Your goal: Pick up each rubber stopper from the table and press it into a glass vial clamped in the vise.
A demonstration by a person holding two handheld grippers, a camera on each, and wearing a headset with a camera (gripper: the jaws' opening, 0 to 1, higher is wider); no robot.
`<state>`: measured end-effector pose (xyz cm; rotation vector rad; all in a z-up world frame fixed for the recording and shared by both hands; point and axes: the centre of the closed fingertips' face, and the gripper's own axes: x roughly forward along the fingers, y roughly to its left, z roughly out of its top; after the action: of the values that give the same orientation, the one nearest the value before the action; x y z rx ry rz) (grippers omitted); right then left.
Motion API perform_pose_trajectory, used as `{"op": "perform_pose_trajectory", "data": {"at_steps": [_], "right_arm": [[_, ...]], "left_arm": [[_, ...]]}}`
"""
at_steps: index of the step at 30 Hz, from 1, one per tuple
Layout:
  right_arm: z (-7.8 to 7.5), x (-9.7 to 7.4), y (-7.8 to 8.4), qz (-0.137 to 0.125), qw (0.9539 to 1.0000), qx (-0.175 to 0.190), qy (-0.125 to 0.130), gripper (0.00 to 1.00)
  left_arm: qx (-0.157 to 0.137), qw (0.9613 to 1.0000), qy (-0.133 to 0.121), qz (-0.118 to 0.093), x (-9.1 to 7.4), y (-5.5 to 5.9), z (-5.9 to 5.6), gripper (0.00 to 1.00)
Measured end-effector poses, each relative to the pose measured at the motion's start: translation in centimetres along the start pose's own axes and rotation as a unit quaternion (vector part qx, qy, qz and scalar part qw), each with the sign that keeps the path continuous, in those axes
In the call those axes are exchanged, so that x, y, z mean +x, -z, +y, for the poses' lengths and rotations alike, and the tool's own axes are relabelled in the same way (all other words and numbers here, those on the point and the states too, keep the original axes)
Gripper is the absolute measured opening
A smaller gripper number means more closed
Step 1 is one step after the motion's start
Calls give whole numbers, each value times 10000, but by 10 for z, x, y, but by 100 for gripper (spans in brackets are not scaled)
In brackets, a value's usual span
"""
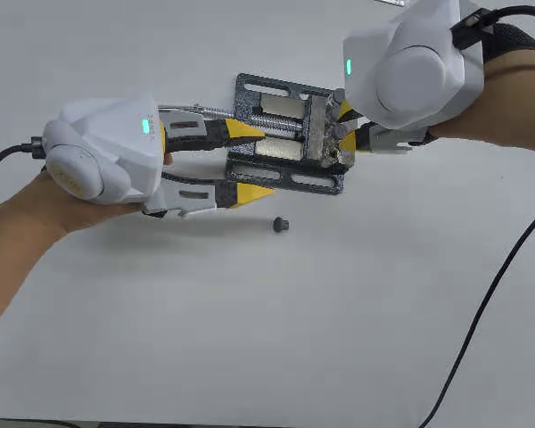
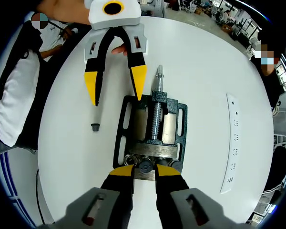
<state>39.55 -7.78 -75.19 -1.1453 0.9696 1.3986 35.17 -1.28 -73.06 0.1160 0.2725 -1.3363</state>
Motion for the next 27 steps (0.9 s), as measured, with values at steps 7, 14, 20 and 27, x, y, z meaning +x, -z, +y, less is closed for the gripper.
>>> {"op": "perform_pose_trajectory", "data": {"at_steps": [7,14,20,27], "right_arm": [[0,-6,0,-107,9999,86,41,16],[-2,-10,-2,-247,9996,121,108,9],[-2,-9,-4,-341,9993,136,113,0],[-2,-7,-3,-336,9993,143,114,0]], "left_arm": [[10,10000,4,4,0,-1,0,32],[32,10000,8,-1,0,-1,0,33],[33,10000,25,8,0,-1,-2,33],[45,10000,19,10,-1,-2,-3,33]]}}
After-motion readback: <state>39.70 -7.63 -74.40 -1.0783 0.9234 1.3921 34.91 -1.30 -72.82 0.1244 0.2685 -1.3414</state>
